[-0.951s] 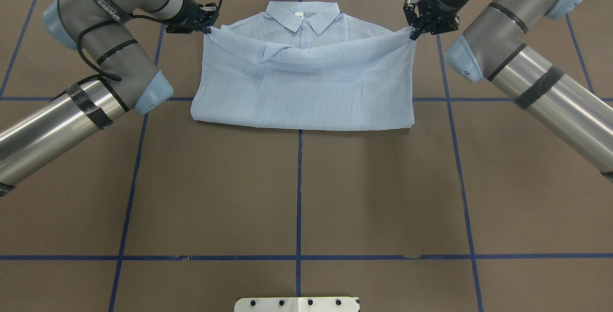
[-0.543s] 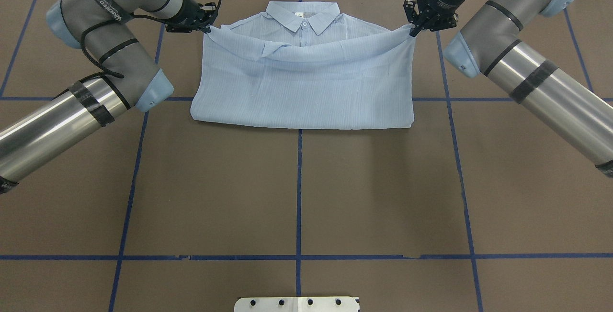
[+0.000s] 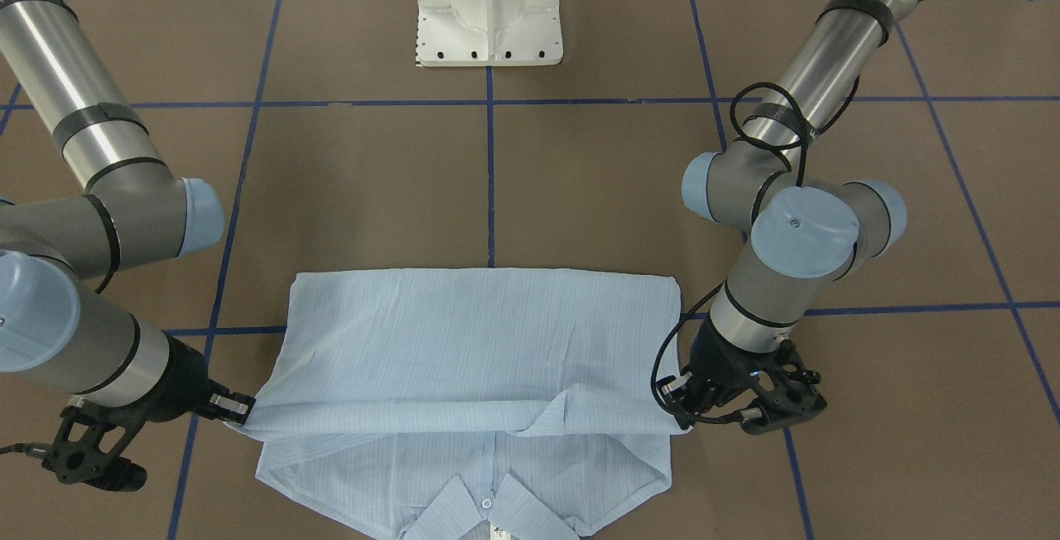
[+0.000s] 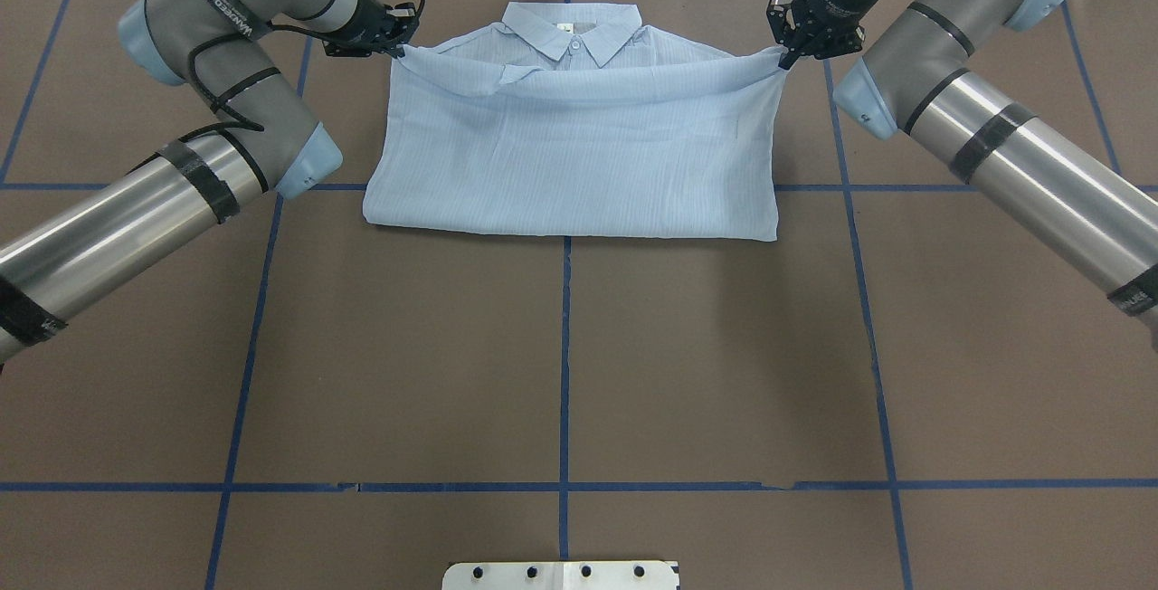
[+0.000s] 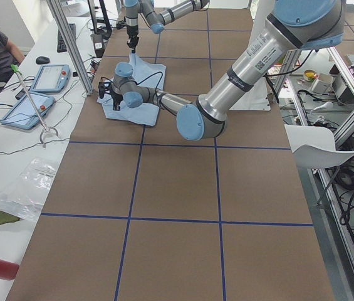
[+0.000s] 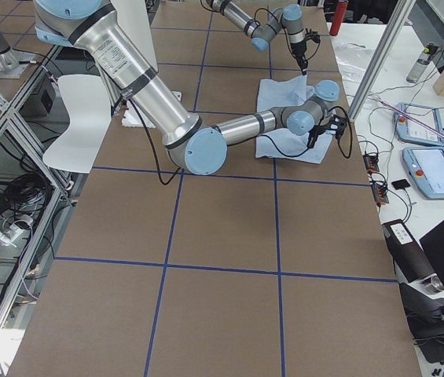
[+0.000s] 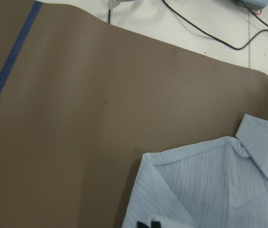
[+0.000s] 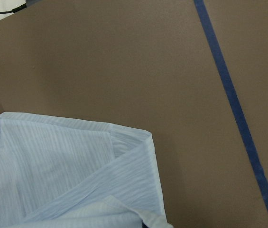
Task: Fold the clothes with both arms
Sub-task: 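Lay the hem down near the collar and open both grippers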
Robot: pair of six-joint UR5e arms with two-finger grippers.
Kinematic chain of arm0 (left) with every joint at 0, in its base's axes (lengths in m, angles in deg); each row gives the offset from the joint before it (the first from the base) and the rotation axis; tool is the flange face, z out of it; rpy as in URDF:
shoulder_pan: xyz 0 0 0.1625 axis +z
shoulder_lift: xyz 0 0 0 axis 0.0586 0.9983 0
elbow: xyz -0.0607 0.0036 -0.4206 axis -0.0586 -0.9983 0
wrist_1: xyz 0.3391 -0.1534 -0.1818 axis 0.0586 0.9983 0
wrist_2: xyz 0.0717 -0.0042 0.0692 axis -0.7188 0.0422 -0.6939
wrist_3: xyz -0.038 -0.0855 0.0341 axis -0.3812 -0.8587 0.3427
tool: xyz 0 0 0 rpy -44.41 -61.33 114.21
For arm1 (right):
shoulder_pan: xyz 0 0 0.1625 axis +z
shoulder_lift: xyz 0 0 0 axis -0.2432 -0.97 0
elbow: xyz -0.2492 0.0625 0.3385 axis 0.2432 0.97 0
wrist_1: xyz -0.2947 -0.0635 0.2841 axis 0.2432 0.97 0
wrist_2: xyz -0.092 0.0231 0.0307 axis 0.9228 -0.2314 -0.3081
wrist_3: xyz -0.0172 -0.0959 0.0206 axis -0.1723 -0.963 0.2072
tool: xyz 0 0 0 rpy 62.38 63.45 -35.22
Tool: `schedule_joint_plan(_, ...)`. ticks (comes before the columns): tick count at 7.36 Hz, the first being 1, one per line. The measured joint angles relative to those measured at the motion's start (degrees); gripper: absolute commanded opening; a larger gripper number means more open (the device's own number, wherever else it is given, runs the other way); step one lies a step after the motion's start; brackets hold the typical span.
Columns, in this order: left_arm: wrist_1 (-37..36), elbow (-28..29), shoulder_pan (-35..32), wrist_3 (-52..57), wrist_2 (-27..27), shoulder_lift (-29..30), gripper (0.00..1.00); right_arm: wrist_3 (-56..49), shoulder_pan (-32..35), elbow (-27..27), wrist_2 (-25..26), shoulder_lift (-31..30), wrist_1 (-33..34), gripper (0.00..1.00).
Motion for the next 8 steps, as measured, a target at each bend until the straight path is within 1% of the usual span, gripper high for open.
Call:
schedule_joint_plan(4, 1.17, 0.23, 0.0, -0.6, -0.06, 0.34, 0.0, 0.08, -0.05, 0.23, 0.54, 0.58, -0.12, 0.0)
schedule_joint_plan(7, 1.49, 1.48, -0.44, -0.62, -0.17, 0.39, 0.0, 0.09, -0.17, 2.41, 2.5, 2.19, -0.12, 0.0)
schedule_joint_plan(8, 1.49, 1.68, -0.57, -0.61, -0.18, 0.39, 0.44, 0.09, -0.22, 2.95, 3.07, 2.44, -0.34, 0.51)
